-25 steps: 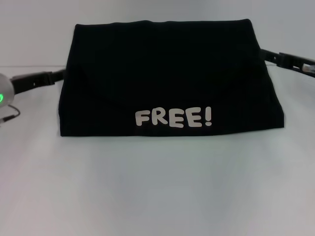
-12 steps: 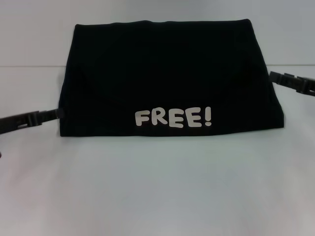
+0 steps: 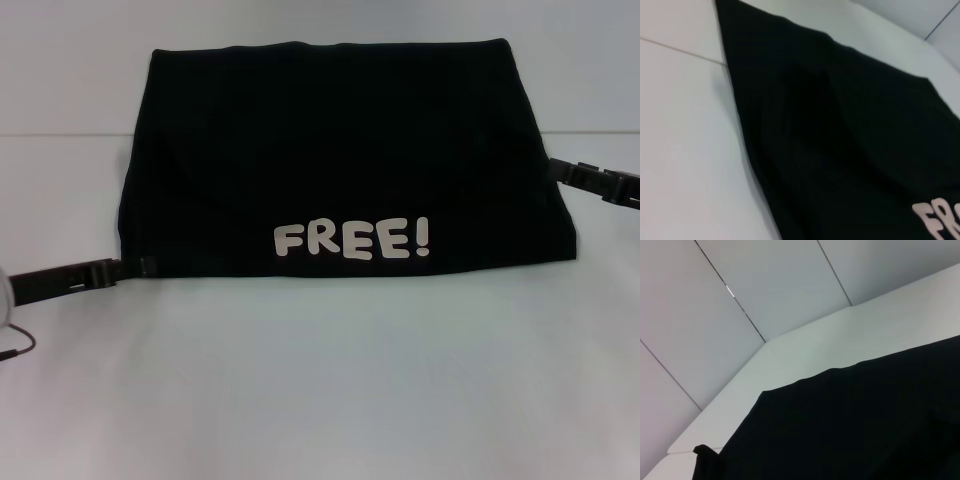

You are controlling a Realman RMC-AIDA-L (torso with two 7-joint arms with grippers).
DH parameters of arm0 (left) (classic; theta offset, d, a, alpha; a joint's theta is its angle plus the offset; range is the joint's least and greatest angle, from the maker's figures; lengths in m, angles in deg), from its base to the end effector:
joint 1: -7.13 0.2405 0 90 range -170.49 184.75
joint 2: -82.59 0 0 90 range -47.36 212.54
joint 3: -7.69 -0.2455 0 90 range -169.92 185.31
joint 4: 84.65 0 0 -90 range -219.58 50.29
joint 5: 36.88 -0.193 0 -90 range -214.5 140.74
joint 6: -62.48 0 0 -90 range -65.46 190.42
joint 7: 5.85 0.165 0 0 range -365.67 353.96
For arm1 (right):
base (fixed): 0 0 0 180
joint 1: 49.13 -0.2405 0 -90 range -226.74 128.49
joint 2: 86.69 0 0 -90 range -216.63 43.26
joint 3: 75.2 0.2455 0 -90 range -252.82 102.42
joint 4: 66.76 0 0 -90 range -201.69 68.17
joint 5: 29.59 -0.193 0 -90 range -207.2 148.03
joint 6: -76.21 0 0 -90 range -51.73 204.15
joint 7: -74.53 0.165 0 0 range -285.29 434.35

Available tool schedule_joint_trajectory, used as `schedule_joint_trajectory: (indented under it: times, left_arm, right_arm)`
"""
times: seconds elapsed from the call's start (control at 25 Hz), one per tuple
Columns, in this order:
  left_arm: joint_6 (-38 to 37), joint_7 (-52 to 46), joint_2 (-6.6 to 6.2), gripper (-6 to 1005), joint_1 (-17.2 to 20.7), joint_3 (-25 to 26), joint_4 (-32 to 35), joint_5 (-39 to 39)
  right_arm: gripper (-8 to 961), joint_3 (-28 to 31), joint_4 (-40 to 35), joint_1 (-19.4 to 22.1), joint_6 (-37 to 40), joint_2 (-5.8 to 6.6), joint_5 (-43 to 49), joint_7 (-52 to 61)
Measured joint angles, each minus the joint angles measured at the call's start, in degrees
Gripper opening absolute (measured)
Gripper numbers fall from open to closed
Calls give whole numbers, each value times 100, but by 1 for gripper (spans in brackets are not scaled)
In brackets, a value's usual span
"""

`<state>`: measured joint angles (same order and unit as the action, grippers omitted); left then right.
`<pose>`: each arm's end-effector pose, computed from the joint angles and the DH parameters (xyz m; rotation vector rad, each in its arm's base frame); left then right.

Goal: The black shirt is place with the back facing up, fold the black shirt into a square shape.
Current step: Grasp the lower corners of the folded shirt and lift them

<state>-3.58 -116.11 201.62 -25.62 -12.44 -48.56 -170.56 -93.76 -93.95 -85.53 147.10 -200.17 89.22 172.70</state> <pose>-0.3230 0.3577 0.0135 -2.0402 -1.4469 -0.4946 0.2833 0.3880 0.0416 -2.1117 1.2253 0.7976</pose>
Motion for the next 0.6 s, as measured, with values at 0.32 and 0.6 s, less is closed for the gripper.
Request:
schedule_joint_trajectory:
  times: [0.32, 0.6]
  left_arm:
    - [746, 89, 97, 576, -108, -596, -14, 59]
    - [767, 145, 108, 552, -141, -796, -18, 25]
  right_arm:
    - [684, 2, 29, -34, -3, -6, -11, 0]
    - [681, 2, 30, -33, -1, -7, -16, 1]
